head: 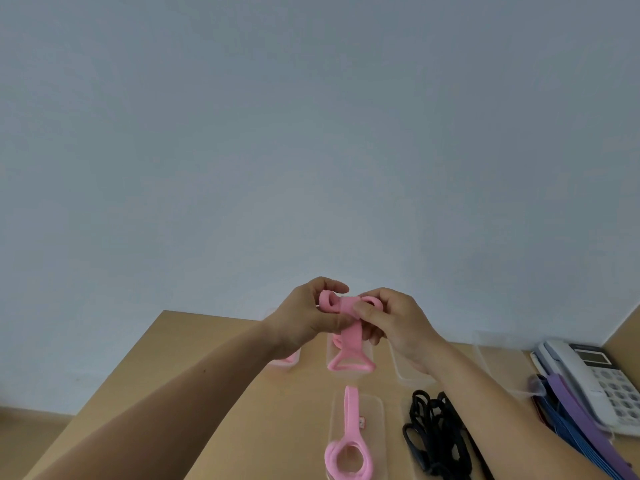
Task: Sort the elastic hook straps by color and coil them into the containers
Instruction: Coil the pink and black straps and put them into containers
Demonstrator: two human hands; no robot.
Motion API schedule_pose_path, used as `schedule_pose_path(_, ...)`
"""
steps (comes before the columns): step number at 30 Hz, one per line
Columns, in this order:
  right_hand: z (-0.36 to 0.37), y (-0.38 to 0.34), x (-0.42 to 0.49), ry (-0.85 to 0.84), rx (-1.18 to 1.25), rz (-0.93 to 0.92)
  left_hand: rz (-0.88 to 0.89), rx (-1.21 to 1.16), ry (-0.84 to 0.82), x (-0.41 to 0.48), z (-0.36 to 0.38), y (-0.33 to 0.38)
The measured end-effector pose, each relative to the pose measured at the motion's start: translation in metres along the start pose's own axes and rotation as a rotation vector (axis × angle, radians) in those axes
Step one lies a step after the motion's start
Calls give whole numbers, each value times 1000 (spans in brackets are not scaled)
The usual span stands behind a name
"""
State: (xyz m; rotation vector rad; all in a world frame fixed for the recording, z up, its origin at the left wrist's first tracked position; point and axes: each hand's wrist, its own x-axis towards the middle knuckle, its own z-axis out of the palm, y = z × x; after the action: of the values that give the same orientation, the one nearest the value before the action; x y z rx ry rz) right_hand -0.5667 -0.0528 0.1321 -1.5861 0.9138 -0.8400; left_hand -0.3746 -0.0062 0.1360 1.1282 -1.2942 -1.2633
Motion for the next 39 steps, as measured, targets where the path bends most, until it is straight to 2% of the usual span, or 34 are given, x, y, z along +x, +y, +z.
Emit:
schedule_pose_path(8,1,5,1,45,-29,-46,-57,88,-35,-3,-1,2)
schedule_pose_path(16,4,0,0,14,-62,-52,-12,83,-36,-4,0,0)
schedule_pose_path(20,4,-2,-1,33,-39,-94,-36,50,-57,-3,3,3)
schedule_pose_path(25,3,-7,0,74,-3,-143,-128,-67,-167,-3,0,11)
schedule_pose_path(33,7,0,0,29,-89,-200,-159,-92,-93,1,-4,10)
schedule_pose_path(39,5,0,1,-33,-3,-114,-78,-132,-18,1,-3,7)
